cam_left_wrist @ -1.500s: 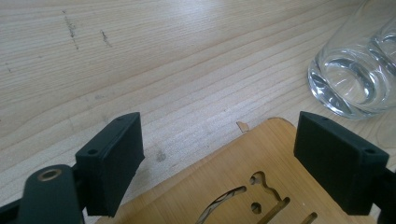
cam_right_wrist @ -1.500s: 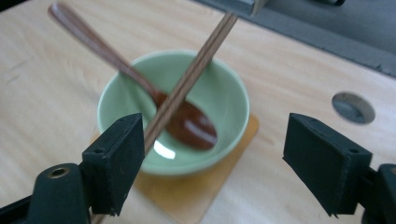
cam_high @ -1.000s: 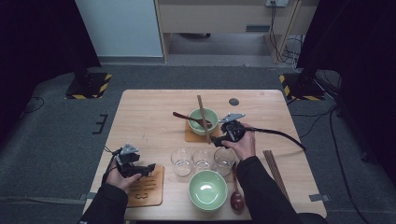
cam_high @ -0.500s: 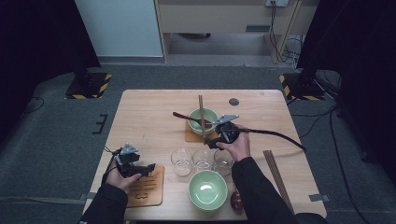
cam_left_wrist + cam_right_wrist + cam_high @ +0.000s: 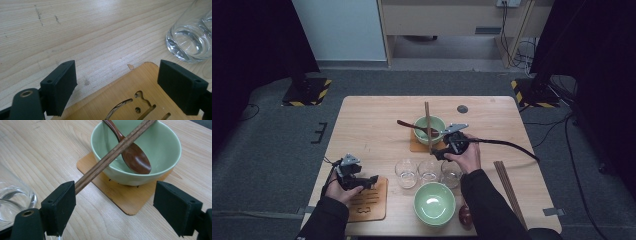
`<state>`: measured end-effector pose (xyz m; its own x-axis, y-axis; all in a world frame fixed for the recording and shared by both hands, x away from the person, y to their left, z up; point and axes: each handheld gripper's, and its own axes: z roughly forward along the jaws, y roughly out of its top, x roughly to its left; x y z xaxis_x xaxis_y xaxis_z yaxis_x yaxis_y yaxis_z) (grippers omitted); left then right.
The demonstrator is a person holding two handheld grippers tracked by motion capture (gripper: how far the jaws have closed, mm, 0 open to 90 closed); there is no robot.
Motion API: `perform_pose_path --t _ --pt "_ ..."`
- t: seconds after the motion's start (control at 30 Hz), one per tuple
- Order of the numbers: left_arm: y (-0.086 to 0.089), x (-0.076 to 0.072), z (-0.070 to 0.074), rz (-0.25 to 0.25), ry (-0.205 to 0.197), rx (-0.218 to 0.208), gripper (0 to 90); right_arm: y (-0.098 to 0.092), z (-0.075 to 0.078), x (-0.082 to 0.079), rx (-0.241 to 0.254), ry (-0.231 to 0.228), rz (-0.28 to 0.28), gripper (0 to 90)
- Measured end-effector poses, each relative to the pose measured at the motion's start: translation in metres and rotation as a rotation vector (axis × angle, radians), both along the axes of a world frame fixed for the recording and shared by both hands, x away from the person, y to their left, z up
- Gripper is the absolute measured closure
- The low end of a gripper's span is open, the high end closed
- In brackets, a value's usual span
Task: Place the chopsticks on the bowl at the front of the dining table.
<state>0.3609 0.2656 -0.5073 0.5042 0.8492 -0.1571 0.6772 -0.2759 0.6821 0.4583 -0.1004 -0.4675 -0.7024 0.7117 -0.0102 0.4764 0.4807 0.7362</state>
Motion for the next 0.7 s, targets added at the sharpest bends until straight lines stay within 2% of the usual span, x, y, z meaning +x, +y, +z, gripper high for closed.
perform_pose_path --t 0.33,0.7 --pt "-0.0004 0.0 0.0 0.0 0.0 0.001 15.2 -0.0001 -0.0014 -0.0052 0.004 0.004 0.03 17.8" --pt "-0.0002 0.0 -0.0001 -0.001 0.001 0.002 15.3 0.0008 -0.0023 -0.0065 0.013 0.008 0.033 17.8"
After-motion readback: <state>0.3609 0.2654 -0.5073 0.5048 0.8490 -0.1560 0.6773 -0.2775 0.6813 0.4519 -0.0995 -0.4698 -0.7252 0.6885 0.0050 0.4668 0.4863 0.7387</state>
